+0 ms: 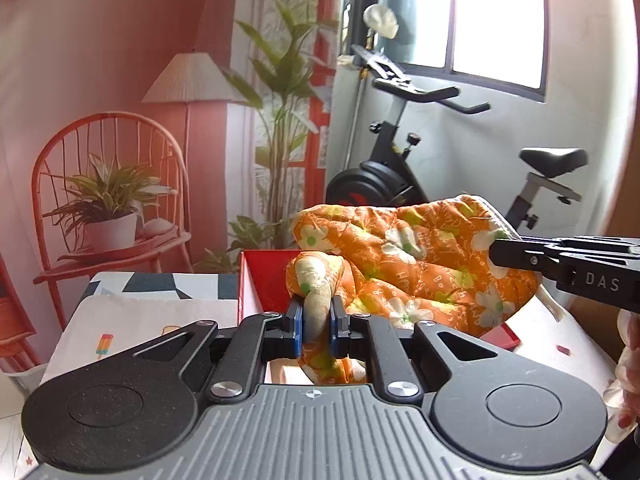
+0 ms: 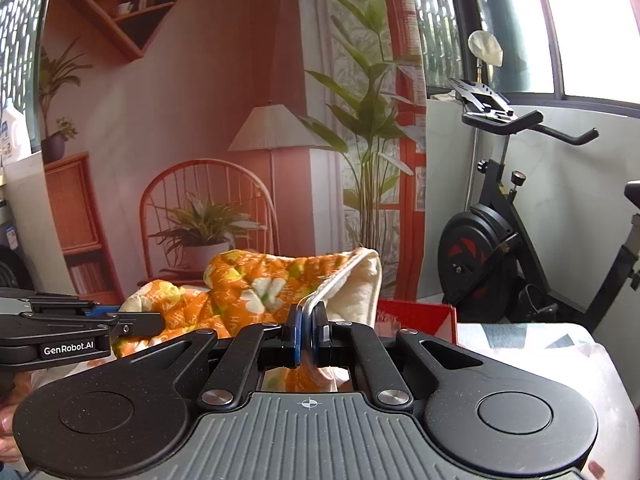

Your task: Organize soft objects

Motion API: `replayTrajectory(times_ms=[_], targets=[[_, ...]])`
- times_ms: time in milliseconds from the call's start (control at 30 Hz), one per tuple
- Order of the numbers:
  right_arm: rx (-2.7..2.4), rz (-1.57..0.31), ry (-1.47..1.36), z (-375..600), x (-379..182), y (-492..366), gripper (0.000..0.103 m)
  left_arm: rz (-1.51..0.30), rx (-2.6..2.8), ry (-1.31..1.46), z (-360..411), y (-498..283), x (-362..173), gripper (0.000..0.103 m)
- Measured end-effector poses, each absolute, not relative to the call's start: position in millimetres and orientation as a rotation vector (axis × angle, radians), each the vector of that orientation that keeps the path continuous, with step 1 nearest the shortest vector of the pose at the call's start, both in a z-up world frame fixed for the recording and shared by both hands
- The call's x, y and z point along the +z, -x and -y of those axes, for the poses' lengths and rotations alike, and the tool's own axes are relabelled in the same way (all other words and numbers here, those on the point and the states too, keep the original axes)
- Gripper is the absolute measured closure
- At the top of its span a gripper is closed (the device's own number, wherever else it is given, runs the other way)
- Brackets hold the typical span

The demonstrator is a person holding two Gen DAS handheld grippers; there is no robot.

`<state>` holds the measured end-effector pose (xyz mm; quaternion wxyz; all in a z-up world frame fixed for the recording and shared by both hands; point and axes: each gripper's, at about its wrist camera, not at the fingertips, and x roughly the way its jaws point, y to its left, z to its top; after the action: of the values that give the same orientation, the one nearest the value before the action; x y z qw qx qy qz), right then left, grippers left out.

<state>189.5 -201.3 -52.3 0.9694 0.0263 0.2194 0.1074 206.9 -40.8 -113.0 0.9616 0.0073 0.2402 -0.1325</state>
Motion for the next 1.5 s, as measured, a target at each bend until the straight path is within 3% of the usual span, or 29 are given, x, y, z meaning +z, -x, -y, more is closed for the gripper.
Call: replayTrajectory(times_ms=[433, 900, 1000, 1033, 1067, 1200, 1333, 1500], targets=[[0.195, -0.647, -0.066, 203, -106, -306, 0.099, -0.693, -0.220, -0.069, 55, -305, -142, 0.089], [0.120, -0.829, -0.167, 223, -165, -351, 0.099, -0.822, -0.247, -0.173, 73, -346, -168, 0.088], [0.083, -0.834, -0.176, 225, -172, -349, 0.098, -0.849, -0.241, -0.158, 71, -349, -172, 0.077], [0.068, -0.846, -0.179, 225, -177, -349, 0.097, -0.851, -0.239, -0.156, 70, -350, -173, 0.064], [0.059, -0.862, -0.180, 225, -181, -348, 0.095, -0.845, -0.237, -0.159, 69, -349, -174, 0.059], [0.036, -0.892, -0.180, 224, -192, -344, 0.081, -0.839, -0.253, -0.173, 71, -344, -173, 0.059], [0.041, -0.852, -0.171, 222, -189, -333, 0.059, -0.824, -0.267, -0.152, 68, -337, -167, 0.059], [0.059, -0.785, -0.092, 212, -173, -307, 0.049, -0.792, -0.293, -0.104, 57, -316, -155, 0.058]])
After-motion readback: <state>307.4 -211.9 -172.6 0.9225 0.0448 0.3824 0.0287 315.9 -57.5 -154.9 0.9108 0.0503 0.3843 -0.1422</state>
